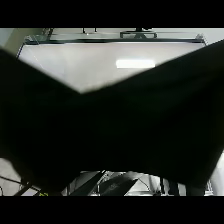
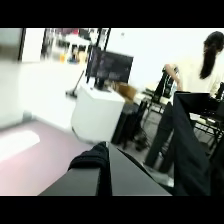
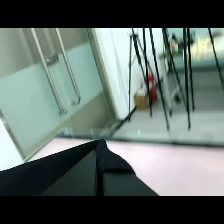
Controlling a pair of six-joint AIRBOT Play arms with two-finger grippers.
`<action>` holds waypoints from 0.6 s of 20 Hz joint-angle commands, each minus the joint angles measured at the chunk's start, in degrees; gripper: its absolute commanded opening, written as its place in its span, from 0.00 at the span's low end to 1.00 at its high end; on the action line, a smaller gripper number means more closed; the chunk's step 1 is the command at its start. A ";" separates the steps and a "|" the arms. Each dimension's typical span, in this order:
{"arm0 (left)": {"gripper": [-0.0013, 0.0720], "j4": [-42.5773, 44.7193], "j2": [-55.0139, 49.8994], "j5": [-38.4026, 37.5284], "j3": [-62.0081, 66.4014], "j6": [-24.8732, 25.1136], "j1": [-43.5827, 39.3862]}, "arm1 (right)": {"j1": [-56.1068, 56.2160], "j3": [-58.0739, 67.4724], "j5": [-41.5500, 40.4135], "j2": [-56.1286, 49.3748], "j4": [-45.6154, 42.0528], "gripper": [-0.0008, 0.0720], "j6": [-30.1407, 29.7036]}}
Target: Fold the shirts.
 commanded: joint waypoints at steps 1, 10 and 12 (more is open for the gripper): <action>0.05 21.46 -10.14 5.46 -5.42 -0.59 -13.55 | 5.60 -12.48 -2.91 -7.32 -7.32 0.04 -2.08; 0.05 32.22 -46.56 18.03 1.01 5.49 -20.44 | 20.79 -16.57 -21.35 -52.76 -1.07 0.04 -22.56; 0.05 32.26 -52.26 20.72 9.03 3.28 -20.37 | 20.79 -9.09 -20.00 -60.81 2.45 0.04 -22.36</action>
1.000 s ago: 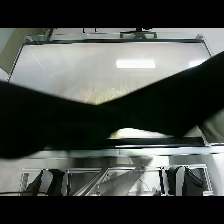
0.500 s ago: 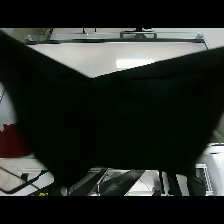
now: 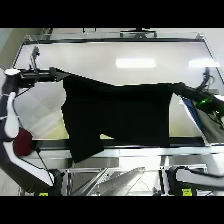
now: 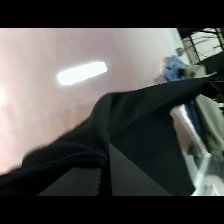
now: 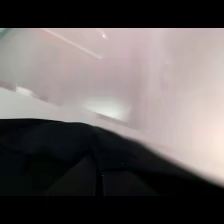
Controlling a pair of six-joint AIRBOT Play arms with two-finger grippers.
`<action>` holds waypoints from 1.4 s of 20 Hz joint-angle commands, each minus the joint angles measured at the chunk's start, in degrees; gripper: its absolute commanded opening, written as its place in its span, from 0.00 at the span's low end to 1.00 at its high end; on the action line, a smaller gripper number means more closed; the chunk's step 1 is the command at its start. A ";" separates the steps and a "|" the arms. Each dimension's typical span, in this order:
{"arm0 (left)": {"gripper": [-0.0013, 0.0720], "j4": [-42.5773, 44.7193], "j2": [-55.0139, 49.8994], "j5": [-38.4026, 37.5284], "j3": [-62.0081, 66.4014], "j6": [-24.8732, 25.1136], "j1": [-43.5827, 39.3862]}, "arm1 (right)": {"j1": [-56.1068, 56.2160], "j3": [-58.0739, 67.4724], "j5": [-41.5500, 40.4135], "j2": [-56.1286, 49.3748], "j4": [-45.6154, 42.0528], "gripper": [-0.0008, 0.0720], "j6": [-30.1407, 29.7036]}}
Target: Fold the shirts.
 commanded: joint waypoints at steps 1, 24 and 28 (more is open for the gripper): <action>0.05 1.79 -11.50 4.46 12.24 -2.43 -0.57 | 1.75 10.43 -1.03 -15.54 6.34 0.04 -3.13; 0.05 4.35 -14.51 10.54 12.24 -2.56 0.28 | 1.29 41.94 8.20 -32.50 -23.69 0.04 22.95; 0.05 7.15 -15.72 13.18 12.94 -1.29 -1.53 | 2.03 41.94 5.53 -33.99 -24.17 0.04 22.69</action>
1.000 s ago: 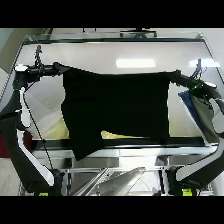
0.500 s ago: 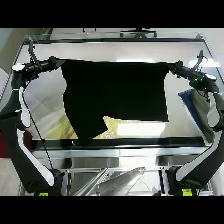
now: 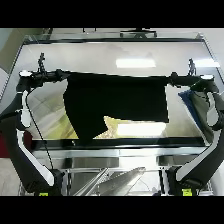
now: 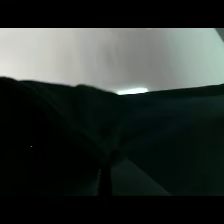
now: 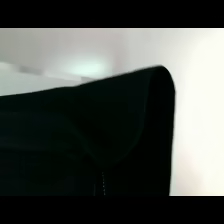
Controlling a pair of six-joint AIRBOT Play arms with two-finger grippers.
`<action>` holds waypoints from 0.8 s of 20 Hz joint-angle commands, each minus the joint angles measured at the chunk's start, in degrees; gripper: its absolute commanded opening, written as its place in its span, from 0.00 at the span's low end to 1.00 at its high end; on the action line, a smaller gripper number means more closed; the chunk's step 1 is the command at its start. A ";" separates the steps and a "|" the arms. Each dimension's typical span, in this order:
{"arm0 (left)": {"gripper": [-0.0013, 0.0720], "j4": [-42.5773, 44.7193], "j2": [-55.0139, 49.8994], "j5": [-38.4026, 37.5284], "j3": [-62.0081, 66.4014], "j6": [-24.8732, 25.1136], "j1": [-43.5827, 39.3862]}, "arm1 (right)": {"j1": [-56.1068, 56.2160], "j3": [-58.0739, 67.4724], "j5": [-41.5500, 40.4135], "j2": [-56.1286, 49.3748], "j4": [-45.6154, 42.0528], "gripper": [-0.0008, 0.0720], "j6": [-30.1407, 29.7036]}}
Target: Fold the shirts.
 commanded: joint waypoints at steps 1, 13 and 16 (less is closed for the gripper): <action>0.05 3.65 -1.25 1.14 0.90 0.98 -1.20 | 0.83 0.07 -2.23 -1.44 -3.37 0.04 1.01; 0.42 6.82 -0.70 -16.57 8.24 -5.62 2.36 | -0.92 0.09 2.21 3.45 -11.37 0.37 6.43; 0.42 7.48 4.09 -19.80 4.09 -10.16 6.03 | -4.33 0.07 9.31 9.55 -17.18 0.37 11.78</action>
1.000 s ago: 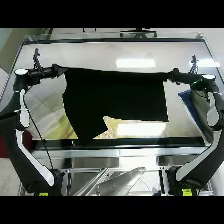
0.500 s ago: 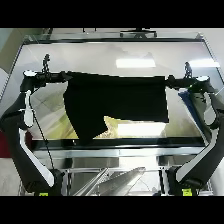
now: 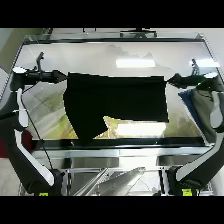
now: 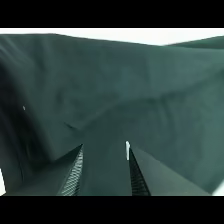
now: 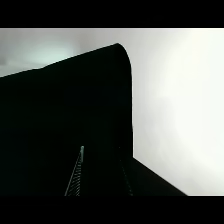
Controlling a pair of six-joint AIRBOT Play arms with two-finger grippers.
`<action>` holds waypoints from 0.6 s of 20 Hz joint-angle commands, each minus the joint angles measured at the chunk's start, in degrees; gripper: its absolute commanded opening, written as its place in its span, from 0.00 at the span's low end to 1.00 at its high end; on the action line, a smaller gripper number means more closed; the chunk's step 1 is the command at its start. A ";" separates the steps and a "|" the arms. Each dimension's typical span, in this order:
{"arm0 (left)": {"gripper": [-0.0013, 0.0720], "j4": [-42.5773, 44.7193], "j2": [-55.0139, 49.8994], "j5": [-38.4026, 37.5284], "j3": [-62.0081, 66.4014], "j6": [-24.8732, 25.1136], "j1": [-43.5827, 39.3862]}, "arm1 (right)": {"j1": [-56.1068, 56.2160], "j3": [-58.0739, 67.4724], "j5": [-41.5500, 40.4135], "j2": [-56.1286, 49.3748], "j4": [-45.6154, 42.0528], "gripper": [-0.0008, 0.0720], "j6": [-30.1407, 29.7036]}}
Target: Fold the shirts.
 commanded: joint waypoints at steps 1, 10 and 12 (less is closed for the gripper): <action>0.42 2.23 4.98 -7.02 -3.74 -6.12 4.02 | -3.48 -0.07 9.90 6.08 -6.19 0.37 5.33; 0.31 5.05 34.03 -7.65 -49.90 -3.08 9.01 | -7.19 -32.30 11.21 21.49 -8.55 0.50 1.27; 0.31 8.13 38.75 -4.66 -58.34 -3.34 9.11 | -7.13 -35.54 9.01 20.35 -8.50 0.54 0.42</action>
